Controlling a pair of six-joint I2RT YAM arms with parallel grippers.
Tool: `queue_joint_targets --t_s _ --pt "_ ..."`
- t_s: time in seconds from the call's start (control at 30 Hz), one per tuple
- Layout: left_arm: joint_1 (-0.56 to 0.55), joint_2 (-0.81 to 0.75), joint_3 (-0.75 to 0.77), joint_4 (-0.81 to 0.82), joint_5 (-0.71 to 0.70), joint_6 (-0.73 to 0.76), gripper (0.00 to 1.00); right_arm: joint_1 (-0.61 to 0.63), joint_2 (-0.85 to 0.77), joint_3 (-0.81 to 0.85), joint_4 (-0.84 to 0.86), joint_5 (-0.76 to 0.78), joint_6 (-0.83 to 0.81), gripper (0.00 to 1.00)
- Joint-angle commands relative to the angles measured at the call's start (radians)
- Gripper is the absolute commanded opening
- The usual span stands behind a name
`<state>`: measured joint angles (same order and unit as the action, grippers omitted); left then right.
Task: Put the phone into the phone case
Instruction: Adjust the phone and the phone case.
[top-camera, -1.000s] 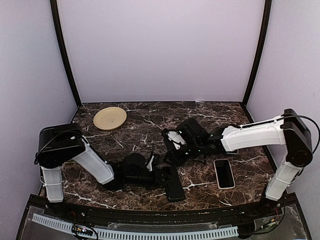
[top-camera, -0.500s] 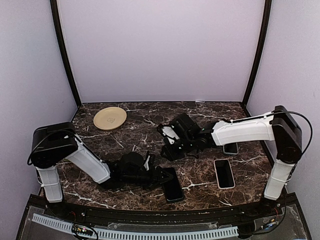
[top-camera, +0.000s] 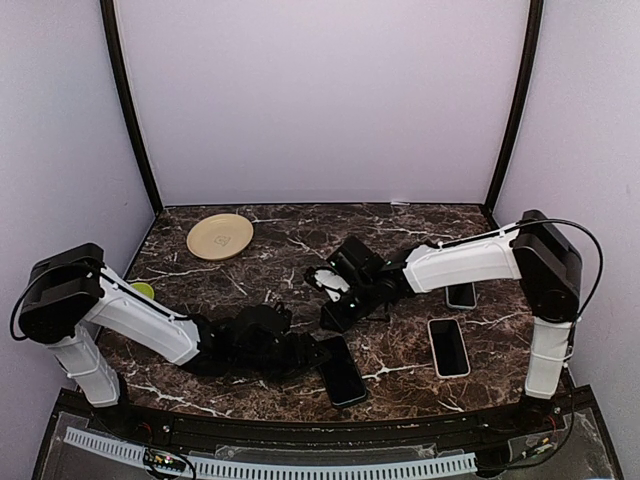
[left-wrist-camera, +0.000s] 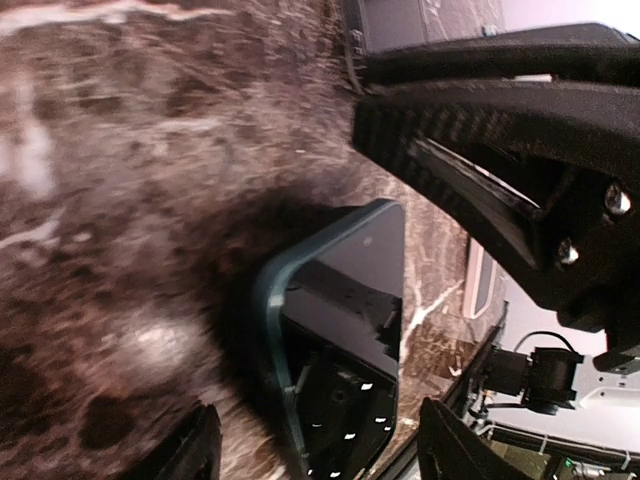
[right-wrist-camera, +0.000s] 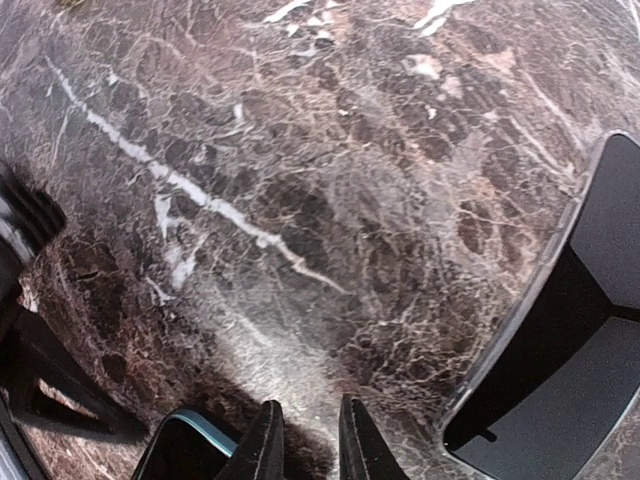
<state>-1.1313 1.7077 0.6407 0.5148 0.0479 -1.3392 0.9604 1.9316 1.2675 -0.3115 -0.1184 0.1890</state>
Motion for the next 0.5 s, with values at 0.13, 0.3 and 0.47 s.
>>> queue_joint_targets --t_s 0.13,0.3,0.47 --pt "-0.012 -0.153 -0.042 -0.287 -0.193 -0.022 0.69 0.029 0.048 0.021 -0.006 -0.067 -0.039 0.21" --pt "-0.012 -0.237 -0.053 -0.361 -0.295 0.053 0.68 0.055 0.078 0.062 -0.066 -0.057 -0.062 0.18" --pt "0.008 -0.246 0.009 -0.438 -0.327 0.242 0.62 0.067 0.023 0.076 -0.08 -0.025 -0.041 0.21"
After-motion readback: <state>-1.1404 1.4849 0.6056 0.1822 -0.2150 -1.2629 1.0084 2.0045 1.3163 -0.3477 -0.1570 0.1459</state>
